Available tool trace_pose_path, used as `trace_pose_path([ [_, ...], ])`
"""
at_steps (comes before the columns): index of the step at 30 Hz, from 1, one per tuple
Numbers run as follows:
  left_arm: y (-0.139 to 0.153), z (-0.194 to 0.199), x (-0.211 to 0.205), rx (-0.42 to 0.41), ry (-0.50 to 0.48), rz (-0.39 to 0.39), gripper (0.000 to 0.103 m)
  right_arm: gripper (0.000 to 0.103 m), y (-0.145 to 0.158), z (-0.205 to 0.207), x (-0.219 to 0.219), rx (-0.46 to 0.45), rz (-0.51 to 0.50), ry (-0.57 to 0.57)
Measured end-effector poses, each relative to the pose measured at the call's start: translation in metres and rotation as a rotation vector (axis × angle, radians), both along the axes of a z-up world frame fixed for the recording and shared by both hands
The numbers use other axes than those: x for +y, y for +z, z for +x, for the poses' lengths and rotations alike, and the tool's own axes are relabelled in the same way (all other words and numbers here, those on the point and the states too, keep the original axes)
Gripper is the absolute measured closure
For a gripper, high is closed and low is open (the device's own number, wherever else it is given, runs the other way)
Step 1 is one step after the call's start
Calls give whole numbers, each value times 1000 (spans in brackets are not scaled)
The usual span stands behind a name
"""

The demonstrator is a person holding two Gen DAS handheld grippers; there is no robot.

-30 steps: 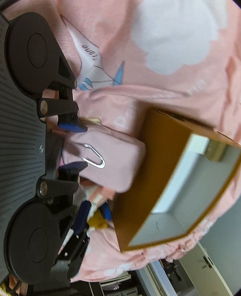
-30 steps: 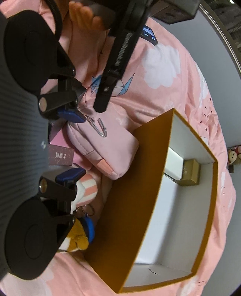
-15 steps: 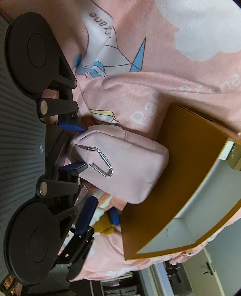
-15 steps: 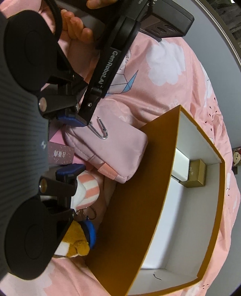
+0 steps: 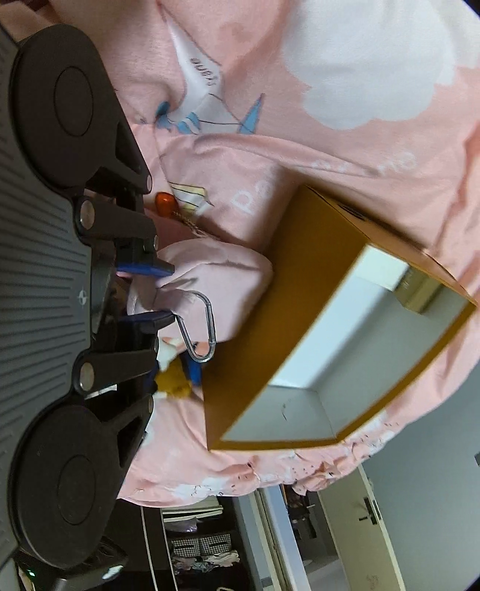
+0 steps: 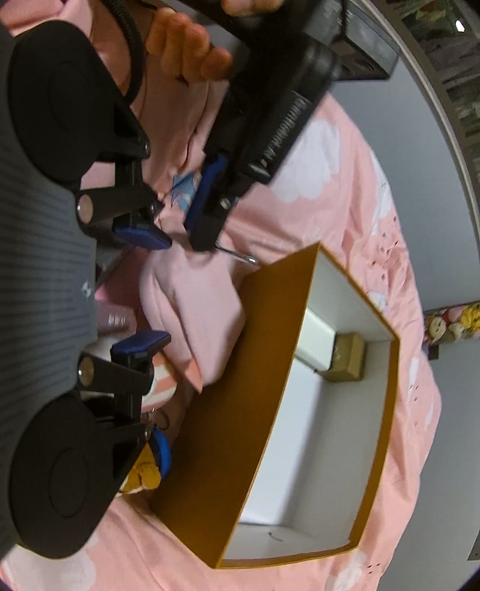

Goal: Organize objects

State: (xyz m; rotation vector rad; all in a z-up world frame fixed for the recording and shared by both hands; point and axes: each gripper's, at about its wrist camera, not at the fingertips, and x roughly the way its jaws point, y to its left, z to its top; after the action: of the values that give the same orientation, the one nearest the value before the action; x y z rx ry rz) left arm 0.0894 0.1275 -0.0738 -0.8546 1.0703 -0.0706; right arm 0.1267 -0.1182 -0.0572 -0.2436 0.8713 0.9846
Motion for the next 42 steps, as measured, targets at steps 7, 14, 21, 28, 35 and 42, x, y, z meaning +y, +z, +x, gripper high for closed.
trace_pose_path([
  [7,19,14,-9,-62,-23,-6,103,44,-5,-4,11,-102,-49,-2],
  [14,26,21,-21,-72,-63,126,100,44,-18,16,13,-10,-56,-14],
  [21,-4,9,-7,24,-124,120,56,45,-19,14,5,32,-56,14],
  [28,-49,11,4,109,-26,-144,51,45,-27,20,10,100,-36,8],
  [35,-41,13,-2,74,-31,-151,68,46,-27,19,10,92,-42,11],
  [42,-22,19,-3,9,-51,-144,68,41,-22,15,11,16,-62,23],
])
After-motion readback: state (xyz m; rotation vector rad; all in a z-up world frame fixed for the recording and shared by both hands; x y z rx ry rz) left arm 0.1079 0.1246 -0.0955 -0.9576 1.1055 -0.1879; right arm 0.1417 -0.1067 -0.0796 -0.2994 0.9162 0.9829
